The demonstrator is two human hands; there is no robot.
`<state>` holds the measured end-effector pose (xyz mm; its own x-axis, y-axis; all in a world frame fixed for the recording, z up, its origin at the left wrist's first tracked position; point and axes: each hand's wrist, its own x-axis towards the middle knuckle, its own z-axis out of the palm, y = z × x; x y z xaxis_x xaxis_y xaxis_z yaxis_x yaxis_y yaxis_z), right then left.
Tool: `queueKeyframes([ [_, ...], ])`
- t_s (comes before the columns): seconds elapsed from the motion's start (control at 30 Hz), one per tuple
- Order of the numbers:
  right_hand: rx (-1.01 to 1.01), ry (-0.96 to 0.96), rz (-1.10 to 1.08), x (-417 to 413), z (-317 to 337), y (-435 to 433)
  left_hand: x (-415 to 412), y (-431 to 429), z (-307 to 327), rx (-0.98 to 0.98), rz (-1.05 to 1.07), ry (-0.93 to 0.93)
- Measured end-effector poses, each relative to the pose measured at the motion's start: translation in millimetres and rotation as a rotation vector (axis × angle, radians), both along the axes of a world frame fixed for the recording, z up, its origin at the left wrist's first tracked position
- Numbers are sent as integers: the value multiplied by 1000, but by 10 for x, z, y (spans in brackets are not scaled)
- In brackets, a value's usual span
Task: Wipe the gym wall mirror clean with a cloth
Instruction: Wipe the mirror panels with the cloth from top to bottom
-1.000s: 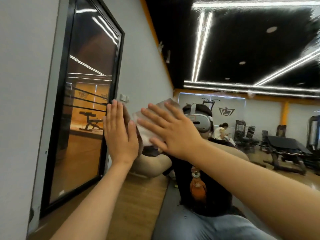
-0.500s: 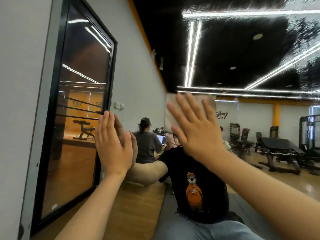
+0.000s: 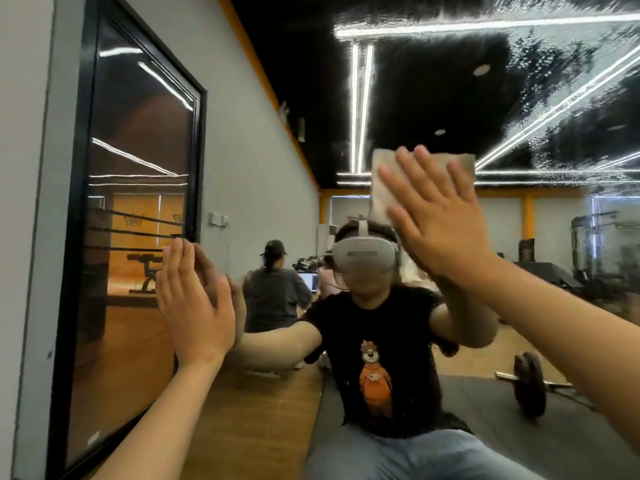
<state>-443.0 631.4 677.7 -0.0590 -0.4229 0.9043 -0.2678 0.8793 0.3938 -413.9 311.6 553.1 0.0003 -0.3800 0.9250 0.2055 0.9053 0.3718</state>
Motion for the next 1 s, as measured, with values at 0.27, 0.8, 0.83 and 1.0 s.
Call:
queueKeyframes([
  [0.27,-29,7,7,58,-603,-51,51,32,28,1,53,-73],
  [0.8,-102,-61,-14,18,-259,907,292,919,-712,-344,5,-315],
  [0.83,-137,-59,-11,18,-222,886,271,935,-734,-347,13,-311],
  [1.0,-229,-53,3,52,-719,700,149,899,-879,-307,40,-248],
])
